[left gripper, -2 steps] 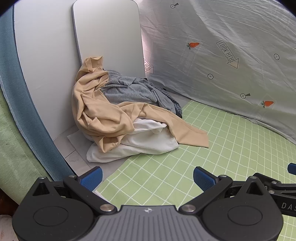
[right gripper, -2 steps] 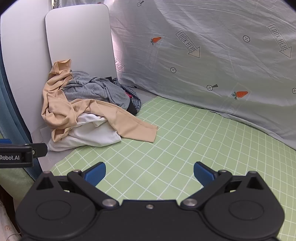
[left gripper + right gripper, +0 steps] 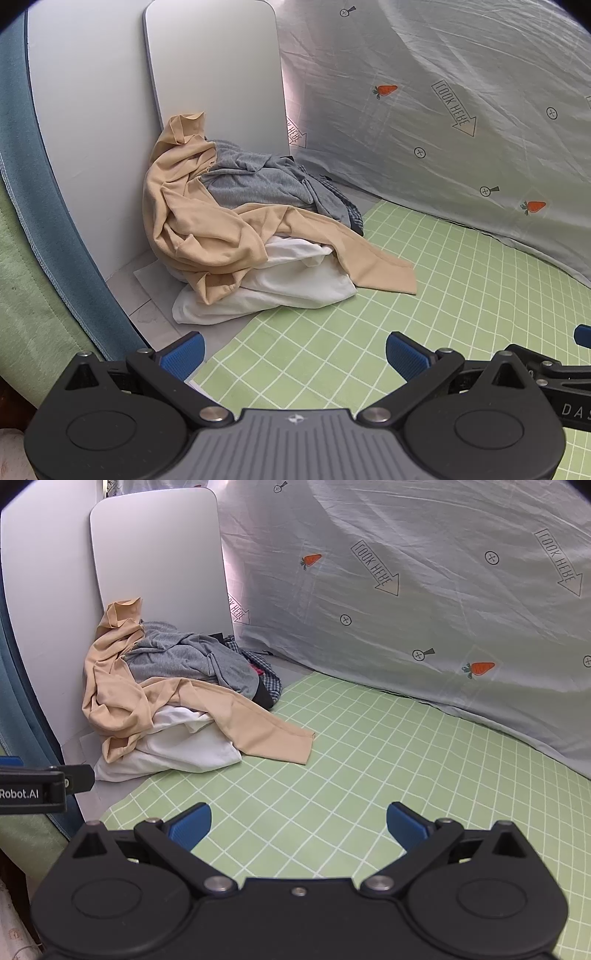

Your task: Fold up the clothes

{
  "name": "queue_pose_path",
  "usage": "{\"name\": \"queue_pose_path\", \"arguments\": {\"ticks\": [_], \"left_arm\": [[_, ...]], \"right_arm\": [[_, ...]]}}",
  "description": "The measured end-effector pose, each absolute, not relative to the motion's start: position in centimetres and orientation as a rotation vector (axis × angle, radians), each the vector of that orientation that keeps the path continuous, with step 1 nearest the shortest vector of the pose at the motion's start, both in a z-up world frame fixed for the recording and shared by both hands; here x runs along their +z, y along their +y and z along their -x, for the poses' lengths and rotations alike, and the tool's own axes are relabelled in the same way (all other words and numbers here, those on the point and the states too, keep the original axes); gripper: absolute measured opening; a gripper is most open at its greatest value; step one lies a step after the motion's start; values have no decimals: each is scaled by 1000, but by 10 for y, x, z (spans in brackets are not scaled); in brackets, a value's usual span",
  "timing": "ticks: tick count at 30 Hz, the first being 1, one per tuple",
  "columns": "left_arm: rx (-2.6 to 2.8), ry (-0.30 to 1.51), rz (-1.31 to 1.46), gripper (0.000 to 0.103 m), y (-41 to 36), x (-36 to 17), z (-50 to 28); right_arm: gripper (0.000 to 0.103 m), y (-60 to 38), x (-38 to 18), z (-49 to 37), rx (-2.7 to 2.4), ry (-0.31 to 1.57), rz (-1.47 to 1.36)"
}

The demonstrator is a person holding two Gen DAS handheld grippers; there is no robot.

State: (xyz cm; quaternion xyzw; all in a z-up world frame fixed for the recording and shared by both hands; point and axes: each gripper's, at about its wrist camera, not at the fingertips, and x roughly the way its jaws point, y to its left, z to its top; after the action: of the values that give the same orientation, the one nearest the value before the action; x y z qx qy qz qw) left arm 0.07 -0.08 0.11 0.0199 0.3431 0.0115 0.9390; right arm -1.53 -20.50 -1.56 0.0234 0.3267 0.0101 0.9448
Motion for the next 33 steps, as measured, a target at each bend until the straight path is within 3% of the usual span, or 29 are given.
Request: {"name": "queue_pose_path", "arguments": {"ticks": [33], "left_arm": [[-11, 739, -59, 103, -7, -1, -6]], "right_arm": [[102, -212, -16, 13, 7, 679, -57]]}}
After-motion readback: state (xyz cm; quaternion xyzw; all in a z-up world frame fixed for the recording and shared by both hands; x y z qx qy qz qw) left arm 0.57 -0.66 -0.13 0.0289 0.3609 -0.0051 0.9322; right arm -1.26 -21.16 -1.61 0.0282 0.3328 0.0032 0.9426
